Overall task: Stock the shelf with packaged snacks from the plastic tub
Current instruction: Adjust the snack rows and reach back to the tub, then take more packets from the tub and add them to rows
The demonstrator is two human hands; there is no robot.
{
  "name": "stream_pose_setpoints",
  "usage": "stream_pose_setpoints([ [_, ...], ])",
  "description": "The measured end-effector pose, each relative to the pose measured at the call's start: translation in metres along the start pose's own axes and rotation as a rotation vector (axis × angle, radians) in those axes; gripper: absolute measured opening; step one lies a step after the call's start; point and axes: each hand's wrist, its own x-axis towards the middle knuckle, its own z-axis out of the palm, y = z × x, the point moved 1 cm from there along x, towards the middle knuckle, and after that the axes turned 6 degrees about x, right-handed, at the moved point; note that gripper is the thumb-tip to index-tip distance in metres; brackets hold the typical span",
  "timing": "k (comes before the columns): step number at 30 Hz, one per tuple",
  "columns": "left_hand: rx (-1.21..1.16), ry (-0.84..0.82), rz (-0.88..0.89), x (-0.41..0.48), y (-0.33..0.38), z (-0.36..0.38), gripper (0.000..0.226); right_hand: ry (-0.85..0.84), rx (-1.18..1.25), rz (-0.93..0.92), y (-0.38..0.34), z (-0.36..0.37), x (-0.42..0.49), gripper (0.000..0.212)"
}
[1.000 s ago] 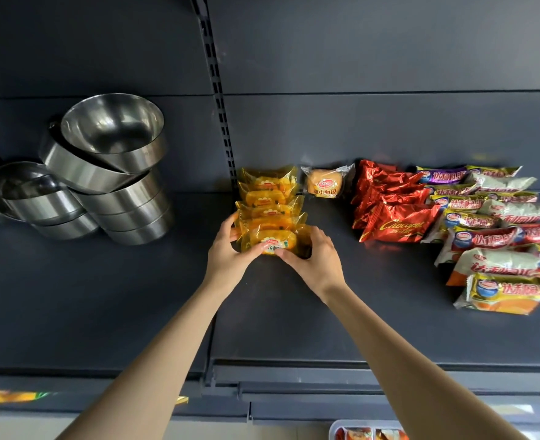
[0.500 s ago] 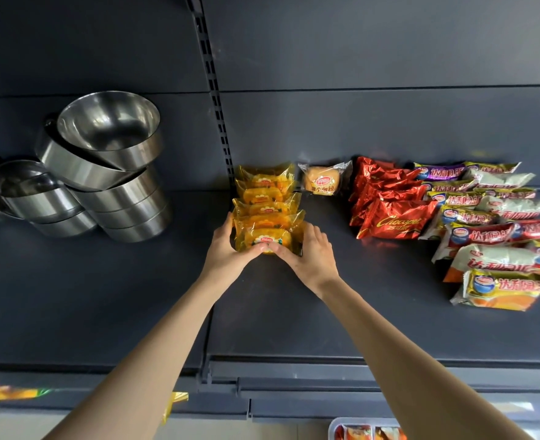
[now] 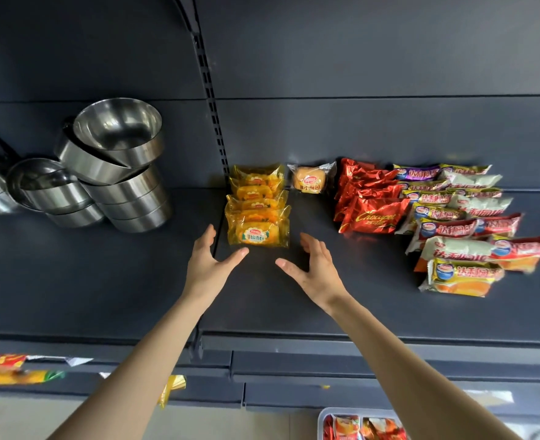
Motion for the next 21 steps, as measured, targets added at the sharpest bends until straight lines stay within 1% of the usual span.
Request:
stream_pose_setpoints([
  [2,0.012,-0.009,-0.007,-0.021,0.003,0.002,0.082,-0.024,-0.061,-0.02,0.003,-0.008,-0.015,0.083],
  [5,0.087,-0.004,0.029,-0.054,0.013,0.008,0.079,-0.053,-0.238,-0.086,0.008,-0.025,-0.039,0.079],
  [11,0.475,-0.044,0.117,-0.132,0.032,0.042,0.085,-0.204,-0.532,-0.183,0.028,-0.077,-0.105,0.08],
  [13,0.543,-0.052,0.125,-0.163,0.04,0.058,0.085,-0.247,-0.588,-0.211,0.037,-0.102,-0.135,0.08],
  [16,0.579,-0.069,0.133,-0.215,0.053,0.089,0.083,-0.304,-0.636,-0.243,0.053,-0.139,-0.181,0.081],
  [19,0.632,-0.096,0.198,-0.267,0.057,0.126,0.08,-0.365,-0.688,-0.265,0.083,-0.167,-0.221,0.086],
  [21,0.701,-0.157,0.236,-0.294,0.05,0.151,0.082,-0.409,-0.729,-0.267,0.11,-0.179,-0.241,0.091],
])
